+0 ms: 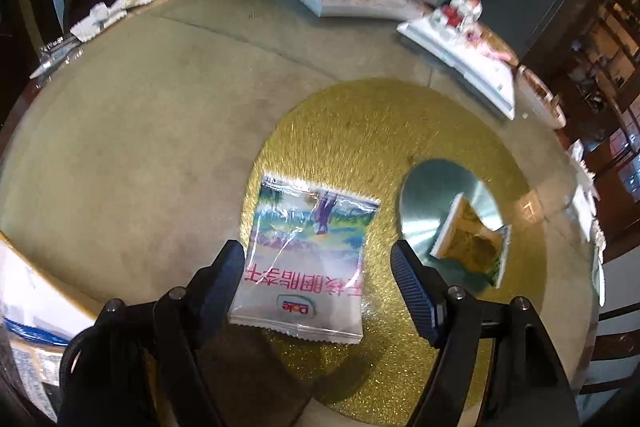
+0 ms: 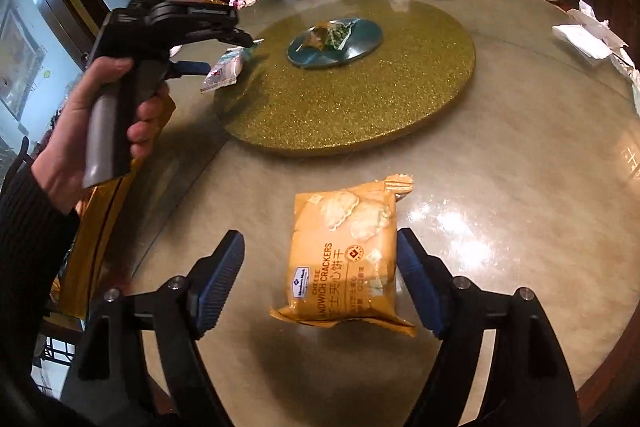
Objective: Organize snacks
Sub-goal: 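Grasp the Dole packet with left tool while right tool grasps the yellow sandwich-cracker pack, then lift the Dole packet with left tool while right tool lifts the yellow cracker pack, then carry the Dole packet into the tray with left tool while right tool drops the cracker pack there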
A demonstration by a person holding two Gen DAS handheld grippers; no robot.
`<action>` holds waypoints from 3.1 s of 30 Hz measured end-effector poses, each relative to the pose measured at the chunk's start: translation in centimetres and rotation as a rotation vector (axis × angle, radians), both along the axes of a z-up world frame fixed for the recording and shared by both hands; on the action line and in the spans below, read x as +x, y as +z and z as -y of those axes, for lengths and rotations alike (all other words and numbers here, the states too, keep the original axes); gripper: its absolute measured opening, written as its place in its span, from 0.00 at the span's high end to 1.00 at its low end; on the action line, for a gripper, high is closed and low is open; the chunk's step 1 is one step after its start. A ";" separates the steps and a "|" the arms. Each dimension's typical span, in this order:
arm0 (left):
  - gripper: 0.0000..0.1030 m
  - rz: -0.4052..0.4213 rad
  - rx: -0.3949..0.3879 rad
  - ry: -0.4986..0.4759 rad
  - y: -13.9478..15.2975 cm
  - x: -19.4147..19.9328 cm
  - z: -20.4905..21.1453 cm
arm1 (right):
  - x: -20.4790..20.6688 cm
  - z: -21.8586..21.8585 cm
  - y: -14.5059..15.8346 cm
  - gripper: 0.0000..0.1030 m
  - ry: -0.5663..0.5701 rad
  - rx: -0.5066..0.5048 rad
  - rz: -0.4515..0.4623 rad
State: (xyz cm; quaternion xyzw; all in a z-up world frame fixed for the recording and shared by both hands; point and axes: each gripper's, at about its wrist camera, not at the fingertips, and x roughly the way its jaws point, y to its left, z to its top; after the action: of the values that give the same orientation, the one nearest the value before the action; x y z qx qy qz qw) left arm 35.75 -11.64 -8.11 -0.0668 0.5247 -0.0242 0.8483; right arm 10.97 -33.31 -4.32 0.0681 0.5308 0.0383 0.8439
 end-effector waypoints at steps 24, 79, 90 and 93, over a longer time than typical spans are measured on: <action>0.46 -0.003 0.096 -0.332 0.7 -26.3 4.3 | -3.7 -2.2 0.2 0.54 0.018 -0.060 0.009; 0.52 0.350 -0.195 0.052 12.6 -25.6 -20.1 | 9.6 -23.7 2.1 0.55 0.322 0.163 0.049; 0.52 0.173 -0.100 0.104 7.6 -16.2 -24.7 | 15.2 -25.6 -2.0 0.55 0.269 0.129 -0.026; 0.52 0.114 -0.075 0.108 6.5 -14.9 -24.9 | 15.5 -26.2 -2.5 0.55 0.281 0.112 -0.034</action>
State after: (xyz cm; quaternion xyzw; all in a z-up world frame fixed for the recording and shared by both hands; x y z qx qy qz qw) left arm 20.83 13.30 -1.64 -0.1252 0.4700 -0.0019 0.8737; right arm 26.48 -7.11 -6.84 0.0407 0.5464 0.1845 0.8160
